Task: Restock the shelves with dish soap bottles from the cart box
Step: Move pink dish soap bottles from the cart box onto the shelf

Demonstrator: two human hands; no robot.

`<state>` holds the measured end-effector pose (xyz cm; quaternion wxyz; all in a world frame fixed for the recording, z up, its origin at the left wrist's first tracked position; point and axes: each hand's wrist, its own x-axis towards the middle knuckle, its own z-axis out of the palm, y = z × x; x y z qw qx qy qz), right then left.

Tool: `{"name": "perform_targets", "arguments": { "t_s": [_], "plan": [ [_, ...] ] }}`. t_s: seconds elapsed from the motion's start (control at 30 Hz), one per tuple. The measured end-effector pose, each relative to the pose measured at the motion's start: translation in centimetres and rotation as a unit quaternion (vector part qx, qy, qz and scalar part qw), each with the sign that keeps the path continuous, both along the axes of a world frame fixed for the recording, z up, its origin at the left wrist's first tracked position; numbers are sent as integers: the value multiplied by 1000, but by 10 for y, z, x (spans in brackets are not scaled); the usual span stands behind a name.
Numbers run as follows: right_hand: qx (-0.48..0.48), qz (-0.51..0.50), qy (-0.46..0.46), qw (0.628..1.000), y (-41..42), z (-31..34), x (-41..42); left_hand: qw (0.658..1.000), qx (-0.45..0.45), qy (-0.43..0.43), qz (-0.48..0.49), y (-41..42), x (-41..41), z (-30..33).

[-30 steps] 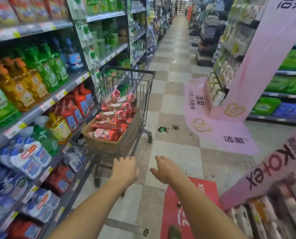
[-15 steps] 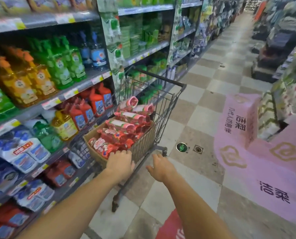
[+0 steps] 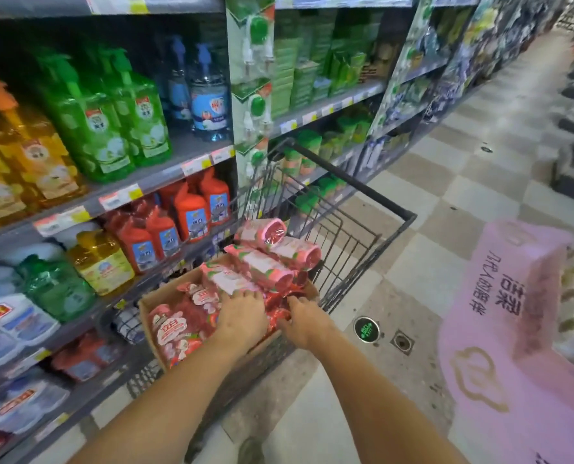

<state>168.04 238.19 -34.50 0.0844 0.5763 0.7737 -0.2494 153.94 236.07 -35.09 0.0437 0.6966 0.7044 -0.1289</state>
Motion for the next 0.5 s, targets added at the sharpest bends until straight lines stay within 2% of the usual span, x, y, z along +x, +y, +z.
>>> {"name": "perform_targets", "arguments": {
  "t_s": [0.13, 0.27, 0.5],
  "plan": [
    [-1, 19, -5, 1000, 66, -7, -17, 998, -24, -37, 43, 47, -16, -1],
    [-9, 39, -24, 999, 119, -7, -35, 997, -30, -20, 69, 84, -37, -17],
    [5, 136, -93, 986, 217, -28, -71, 990, -67, 6, 123, 142, -57, -48]
  ]
}}
